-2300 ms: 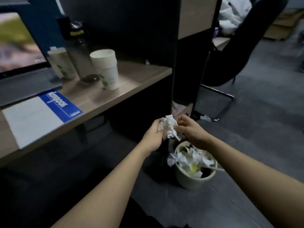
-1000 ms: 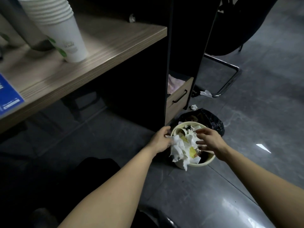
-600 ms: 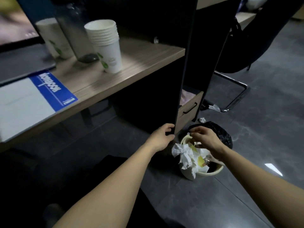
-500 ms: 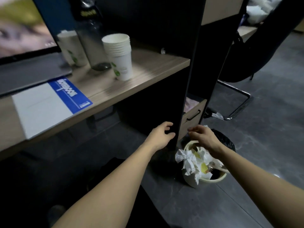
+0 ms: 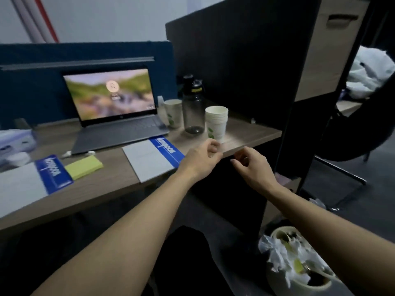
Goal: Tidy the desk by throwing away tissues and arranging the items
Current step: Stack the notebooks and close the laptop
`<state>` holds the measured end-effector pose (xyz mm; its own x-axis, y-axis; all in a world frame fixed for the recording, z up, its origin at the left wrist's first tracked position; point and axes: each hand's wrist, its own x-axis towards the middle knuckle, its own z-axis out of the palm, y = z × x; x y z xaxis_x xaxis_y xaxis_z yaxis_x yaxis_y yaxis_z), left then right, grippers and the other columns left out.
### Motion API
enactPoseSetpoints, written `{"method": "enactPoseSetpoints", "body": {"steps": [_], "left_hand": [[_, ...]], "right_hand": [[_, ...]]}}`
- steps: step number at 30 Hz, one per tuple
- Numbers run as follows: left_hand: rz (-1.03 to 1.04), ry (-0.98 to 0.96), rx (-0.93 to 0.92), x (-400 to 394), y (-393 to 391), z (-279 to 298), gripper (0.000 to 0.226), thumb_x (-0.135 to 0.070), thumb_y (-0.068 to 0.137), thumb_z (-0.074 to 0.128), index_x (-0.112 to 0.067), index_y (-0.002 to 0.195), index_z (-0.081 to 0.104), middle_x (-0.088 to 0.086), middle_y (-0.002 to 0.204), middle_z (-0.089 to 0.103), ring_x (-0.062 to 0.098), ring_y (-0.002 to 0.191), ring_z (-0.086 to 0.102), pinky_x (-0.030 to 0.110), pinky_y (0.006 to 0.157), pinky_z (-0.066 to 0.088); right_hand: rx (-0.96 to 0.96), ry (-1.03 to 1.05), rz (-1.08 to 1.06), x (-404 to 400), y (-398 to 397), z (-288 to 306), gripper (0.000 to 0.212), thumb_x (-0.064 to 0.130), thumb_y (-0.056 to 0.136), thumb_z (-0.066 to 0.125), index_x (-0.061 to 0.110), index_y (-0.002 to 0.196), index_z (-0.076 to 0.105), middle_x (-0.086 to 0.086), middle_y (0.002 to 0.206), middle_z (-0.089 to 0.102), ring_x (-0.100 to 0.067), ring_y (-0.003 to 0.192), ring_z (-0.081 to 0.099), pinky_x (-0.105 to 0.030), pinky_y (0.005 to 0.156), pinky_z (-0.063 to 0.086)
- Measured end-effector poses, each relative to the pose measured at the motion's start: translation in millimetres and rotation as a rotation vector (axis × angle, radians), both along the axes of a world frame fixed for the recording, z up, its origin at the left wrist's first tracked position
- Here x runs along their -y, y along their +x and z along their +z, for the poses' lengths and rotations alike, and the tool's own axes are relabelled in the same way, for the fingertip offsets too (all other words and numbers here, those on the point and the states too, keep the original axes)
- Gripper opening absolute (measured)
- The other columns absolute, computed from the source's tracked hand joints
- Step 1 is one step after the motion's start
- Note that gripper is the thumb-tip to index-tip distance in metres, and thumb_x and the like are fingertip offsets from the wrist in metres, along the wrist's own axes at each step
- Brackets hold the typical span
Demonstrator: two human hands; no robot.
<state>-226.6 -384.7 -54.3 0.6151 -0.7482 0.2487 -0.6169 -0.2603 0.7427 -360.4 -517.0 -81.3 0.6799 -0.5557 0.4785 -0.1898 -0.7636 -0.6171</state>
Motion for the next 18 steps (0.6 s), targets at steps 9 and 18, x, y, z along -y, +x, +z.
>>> {"method": "enactPoseSetpoints", "body": {"steps": [9,18], "left_hand": [[0.253,0.045,0.111,-116.4,60.0,34.9,0.029,-0.037,0.088,0.064,-0.031,0.116,0.059,-0.011,0.107,0.065,0.015,0.095,0.063,0.035,0.085,0.050],[0.349,0.202,0.117,-174.1,91.0,-5.0,0.056,-0.049,0.087,0.063,-0.030,0.137,0.046,-0.001,0.143,0.047,0.018,0.122,0.051,0.033,0.093,0.041]], "right_hand": [[-0.063,-0.075,0.186,-59.6,85.2,34.6,0.024,0.034,0.085,0.069,0.020,0.104,0.064,0.003,0.106,0.064,-0.011,0.088,0.061,-0.035,0.078,0.055],[-0.285,0.003,0.131,-85.0,153.8,23.9,0.039,0.041,0.088,0.064,0.018,0.119,0.057,-0.007,0.118,0.067,-0.019,0.096,0.064,-0.038,0.079,0.056]]}}
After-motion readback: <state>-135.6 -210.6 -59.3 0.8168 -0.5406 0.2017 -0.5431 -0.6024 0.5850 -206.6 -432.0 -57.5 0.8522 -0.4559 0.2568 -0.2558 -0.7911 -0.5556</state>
